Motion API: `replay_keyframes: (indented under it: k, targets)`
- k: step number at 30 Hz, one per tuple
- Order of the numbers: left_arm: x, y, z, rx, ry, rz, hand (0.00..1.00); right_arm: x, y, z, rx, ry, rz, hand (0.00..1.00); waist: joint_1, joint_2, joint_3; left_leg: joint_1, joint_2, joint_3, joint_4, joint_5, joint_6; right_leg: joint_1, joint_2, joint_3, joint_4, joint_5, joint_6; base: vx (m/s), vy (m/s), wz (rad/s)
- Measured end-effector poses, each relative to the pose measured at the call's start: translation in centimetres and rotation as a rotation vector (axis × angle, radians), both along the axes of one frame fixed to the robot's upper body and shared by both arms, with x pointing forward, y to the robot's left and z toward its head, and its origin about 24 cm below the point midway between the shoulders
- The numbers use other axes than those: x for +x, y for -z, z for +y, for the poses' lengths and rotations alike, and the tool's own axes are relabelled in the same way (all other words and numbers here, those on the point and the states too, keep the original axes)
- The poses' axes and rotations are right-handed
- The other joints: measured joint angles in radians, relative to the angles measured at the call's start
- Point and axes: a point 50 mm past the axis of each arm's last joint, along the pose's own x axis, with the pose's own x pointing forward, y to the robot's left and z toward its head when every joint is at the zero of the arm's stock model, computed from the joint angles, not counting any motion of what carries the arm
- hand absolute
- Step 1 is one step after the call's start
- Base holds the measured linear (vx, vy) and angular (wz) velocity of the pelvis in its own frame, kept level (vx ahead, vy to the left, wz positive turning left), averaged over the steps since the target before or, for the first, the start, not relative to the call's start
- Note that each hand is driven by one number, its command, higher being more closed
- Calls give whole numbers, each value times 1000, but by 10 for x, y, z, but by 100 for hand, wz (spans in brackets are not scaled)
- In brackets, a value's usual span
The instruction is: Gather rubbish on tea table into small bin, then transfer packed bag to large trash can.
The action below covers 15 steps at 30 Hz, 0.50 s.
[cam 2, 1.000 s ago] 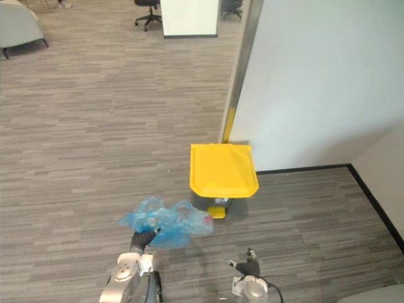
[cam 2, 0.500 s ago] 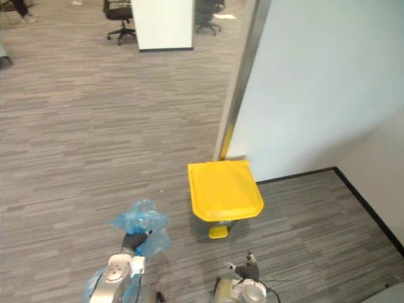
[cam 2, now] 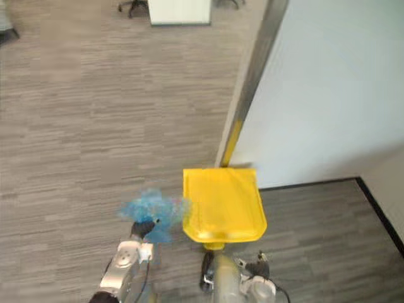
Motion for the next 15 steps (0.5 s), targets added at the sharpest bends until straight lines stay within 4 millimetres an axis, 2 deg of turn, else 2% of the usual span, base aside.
replay_keyframes:
  k: [3,6,7,10,12,15]
  targets:
    - [1,-1,-9,-17,35,-7,100,8,-2,4,-2,-33,-12,0,0,-3,-8,-4,2,5,-98,0,-1,-29,7,-1,-35,18,-2,6,-62,7]
    - [4,-4,-9,-17,35,-22,100,22,-8,17,4,-116,-48,0,2,20,-28,-23,13,32,-171,48,-47,-59,32,1,-86,57,-18,40,-79,-15]
    - [4,-4,-9,-18,34,-22,100,22,-8,16,3,-116,-48,0,2,27,-39,-28,16,32,-171,59,-48,-59,35,0,-90,58,-20,65,-50,3]
    - [1,-1,-7,-22,27,-10,100,20,-7,15,3,-109,-45,0,2,26,-68,-27,19,31,-186,89,-44,-53,36,-3,-95,62,-25,55,-37,9]
    - [-8,5,-3,-13,20,22,100,15,-5,12,4,-95,-29,0,1,24,-68,64,16,30,-241,113,-37,37,40,-18,-130,63,-26,31,-15,17]
    - [-14,9,-1,-9,15,37,100,7,1,11,-5,-111,11,0,8,2,-80,104,3,31,-206,107,-25,98,28,-22,-144,67,-17,-86,22,6]
